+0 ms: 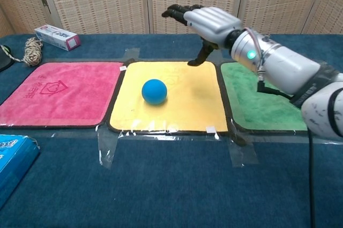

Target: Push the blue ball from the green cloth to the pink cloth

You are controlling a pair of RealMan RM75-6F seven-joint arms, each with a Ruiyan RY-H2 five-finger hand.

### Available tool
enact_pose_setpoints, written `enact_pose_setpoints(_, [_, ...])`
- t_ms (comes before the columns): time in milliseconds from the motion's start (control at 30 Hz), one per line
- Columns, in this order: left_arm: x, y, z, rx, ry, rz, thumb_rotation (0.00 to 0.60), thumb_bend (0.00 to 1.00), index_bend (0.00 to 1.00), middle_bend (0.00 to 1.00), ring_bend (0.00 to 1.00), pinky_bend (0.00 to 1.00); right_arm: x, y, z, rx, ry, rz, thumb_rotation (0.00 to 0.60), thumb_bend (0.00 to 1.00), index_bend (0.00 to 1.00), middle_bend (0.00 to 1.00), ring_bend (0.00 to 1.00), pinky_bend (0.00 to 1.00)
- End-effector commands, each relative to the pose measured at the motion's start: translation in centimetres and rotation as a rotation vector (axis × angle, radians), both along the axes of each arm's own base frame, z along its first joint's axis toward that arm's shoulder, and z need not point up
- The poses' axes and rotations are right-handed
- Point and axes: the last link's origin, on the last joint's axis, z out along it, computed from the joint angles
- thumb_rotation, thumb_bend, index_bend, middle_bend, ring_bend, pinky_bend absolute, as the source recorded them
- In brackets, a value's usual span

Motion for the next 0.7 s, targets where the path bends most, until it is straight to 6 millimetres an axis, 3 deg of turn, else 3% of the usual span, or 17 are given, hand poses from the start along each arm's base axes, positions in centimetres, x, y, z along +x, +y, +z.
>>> enact_pose_setpoints(33, [0.8,1.2,-0.2,-0.029,0.003,-0.056,0.600,0.63,0.14,0.03,0.03,0.00,-5.2,2.1,6.0,-0.068,0.069,-0.044,0.600,0.22,0.00,0.00,0.00,0.00])
enact_pose_setpoints(400, [6.0,5.4,-2.5,-0.234,0.048,-0.313,0.600,0.63,0.14,0.03,0.03,0.00,-14.2,10.2,16.2,-0.118,0.092,-0.228,0.600,0.22,0.00,0.00,0.01,0.00])
enact_pose_setpoints(567, [8.4,7.7,-4.3,-0.330,0.062,-0.408,0.600,0.65,0.14,0.03,0.03,0.00,-16.7,13.3,18.5,-0.140,0.071,-0.283,0.600,0.22,0.00,0.00,0.02,0.00])
enact_pose_setpoints(700, [10.2,9.7,-5.9,-0.424,0.063,-0.457,0.600,0.72,0.13,0.03,0.03,0.00,-18.2,15.4,19.9,-0.148,0.023,-0.331,0.600,0.22,0.00,0.00,0.02,0.00])
